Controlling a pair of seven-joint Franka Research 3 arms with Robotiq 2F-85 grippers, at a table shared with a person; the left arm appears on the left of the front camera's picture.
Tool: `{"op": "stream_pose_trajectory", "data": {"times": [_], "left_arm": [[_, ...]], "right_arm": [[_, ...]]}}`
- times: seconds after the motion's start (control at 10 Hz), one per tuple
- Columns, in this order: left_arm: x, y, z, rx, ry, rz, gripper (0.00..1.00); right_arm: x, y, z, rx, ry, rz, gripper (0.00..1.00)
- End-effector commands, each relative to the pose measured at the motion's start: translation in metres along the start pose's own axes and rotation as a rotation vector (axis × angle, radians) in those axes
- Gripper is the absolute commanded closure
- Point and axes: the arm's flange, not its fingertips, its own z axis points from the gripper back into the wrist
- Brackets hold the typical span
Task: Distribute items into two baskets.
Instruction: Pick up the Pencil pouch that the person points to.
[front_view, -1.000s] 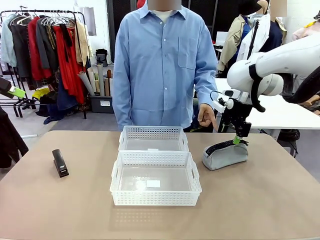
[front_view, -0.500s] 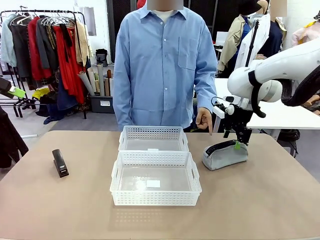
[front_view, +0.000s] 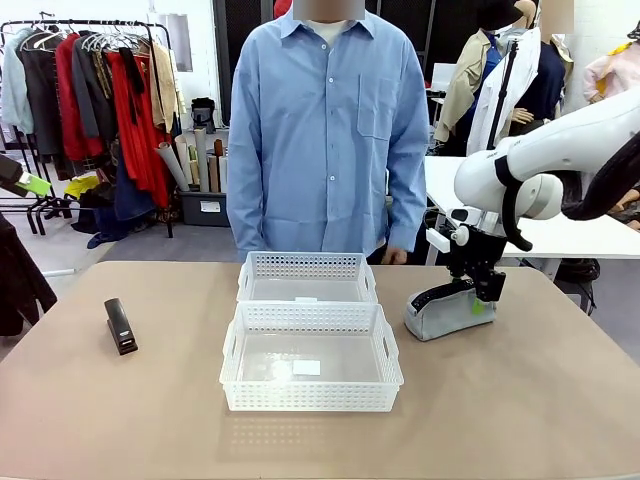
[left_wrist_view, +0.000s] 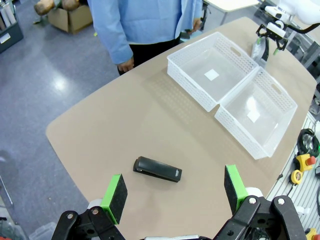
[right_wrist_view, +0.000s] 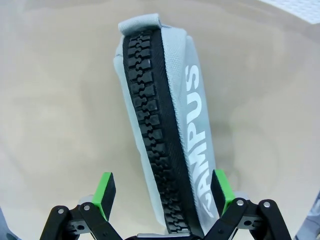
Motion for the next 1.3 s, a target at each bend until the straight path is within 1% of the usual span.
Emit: {"op": "stream_pose_trajectory", "data": {"times": [0.0, 0.6, 0.7, 1.1, 1.2], "left_arm": [[0.0, 0.001, 0.001, -0.009, -0.006, -0.003, 0.0], [0.0, 0.001, 0.001, -0.009, -0.006, -0.003, 0.0], [0.0, 0.001, 0.001, -0.009, -0.006, -0.003, 0.0], [0.0, 0.001, 0.001, -0.009, -0.006, -0.003, 0.0], [0.0, 0.001, 0.001, -0.009, -0.006, -0.003, 0.0]], "right_arm": [[0.002, 0.0, -0.005, -0.011, 0.001, -0.005, 0.0], [0.026, -0.003, -0.021, 0.026, 0.019, 0.012, 0.0], [0.028, -0.004, -0.021, 0.028, 0.024, 0.014, 0.11], [0.031, -0.004, -0.02, 0.033, 0.039, 0.013, 0.91], [0.031, -0.004, -0.02, 0.042, 0.045, 0.005, 1.0]]}}
